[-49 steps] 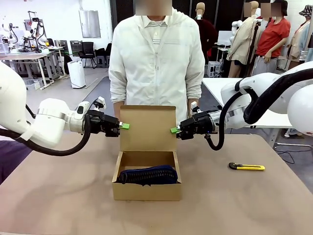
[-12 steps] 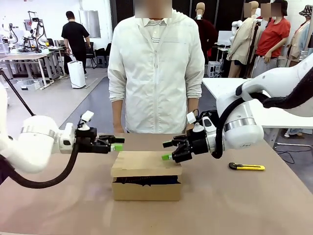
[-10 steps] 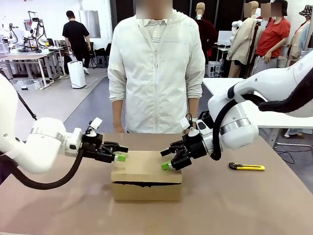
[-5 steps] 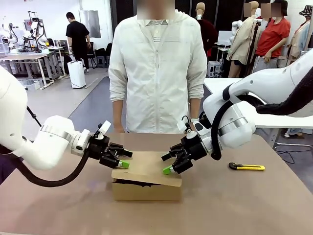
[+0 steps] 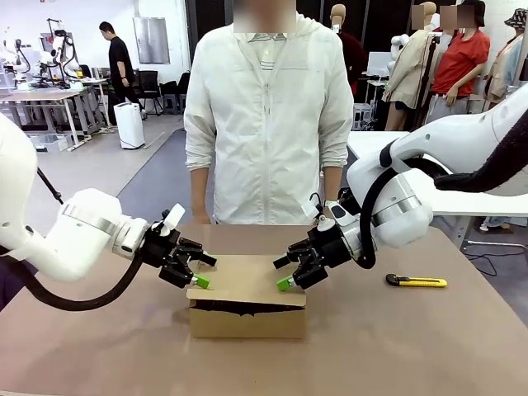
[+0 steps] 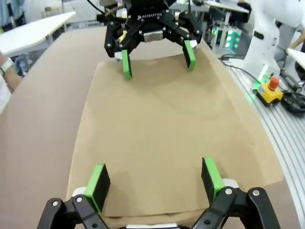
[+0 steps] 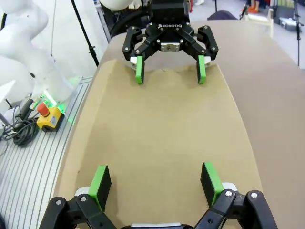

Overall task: Pack the items into the box.
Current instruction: Close the Mailer Box.

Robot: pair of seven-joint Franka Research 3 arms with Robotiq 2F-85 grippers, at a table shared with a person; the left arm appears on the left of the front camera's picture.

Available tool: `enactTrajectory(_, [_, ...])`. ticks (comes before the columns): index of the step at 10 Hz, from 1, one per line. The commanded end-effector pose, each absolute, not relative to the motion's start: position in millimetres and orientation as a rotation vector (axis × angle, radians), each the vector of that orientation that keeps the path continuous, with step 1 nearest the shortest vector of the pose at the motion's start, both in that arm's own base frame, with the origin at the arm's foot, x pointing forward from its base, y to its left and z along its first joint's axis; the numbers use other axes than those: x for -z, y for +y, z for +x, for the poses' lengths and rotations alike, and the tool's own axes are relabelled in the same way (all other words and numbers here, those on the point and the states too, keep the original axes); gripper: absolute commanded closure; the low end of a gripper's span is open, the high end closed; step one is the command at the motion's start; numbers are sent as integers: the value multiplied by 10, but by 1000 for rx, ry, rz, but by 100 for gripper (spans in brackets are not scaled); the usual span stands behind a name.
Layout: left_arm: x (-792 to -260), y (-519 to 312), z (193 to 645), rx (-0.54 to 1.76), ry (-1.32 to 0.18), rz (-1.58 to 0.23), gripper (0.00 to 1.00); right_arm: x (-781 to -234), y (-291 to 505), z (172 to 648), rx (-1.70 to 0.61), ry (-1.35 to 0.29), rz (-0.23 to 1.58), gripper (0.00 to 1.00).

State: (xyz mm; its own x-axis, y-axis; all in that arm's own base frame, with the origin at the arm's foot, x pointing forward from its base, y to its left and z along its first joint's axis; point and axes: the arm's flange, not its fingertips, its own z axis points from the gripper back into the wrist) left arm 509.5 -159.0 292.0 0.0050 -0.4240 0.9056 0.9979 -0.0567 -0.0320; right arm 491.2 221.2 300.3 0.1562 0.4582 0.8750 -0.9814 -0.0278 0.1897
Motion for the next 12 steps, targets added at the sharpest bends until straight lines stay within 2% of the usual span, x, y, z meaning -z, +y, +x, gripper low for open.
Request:
enactTrajectory(1, [-3084,-1522,4944,1428,-998,-881,0,-3112,2173,5010,-1327,-685,1060,0])
enactTrajectory(3, [-3335,-1484,4890,1358,-1154,-966,0,-3275,2090,5002,-1246,-678,1163,0])
enactTrajectory(4, [-3426,-1445,4821,1320,-1149,-1022,0,-3374,2005,4954,-1168,-659,1226,0])
enactTrajectory(5, [-3501,-1353,4759,1179,-1086,-1148,0,-3470,1887,4898,-1122,-624,1301,0])
enactTrajectory(7, [-3595,-1010,4586,927,-790,-1436,0,-3662,1504,4817,-976,-444,1487,0])
enactTrajectory(9, [-3732,-523,4516,742,-639,-1494,0,-3834,938,4627,-754,-382,1622,0])
enactTrajectory(10, [-3861,-238,4446,623,-477,-1527,0,-3909,657,4490,-562,-335,1610,0])
enactTrajectory(11, [-3954,-16,4416,450,-363,-1461,0,-3944,426,4394,-392,-272,1564,0])
enactTrajectory(12, [-4031,159,4405,336,-318,-1412,0,-3912,222,4304,-221,-162,1489,0])
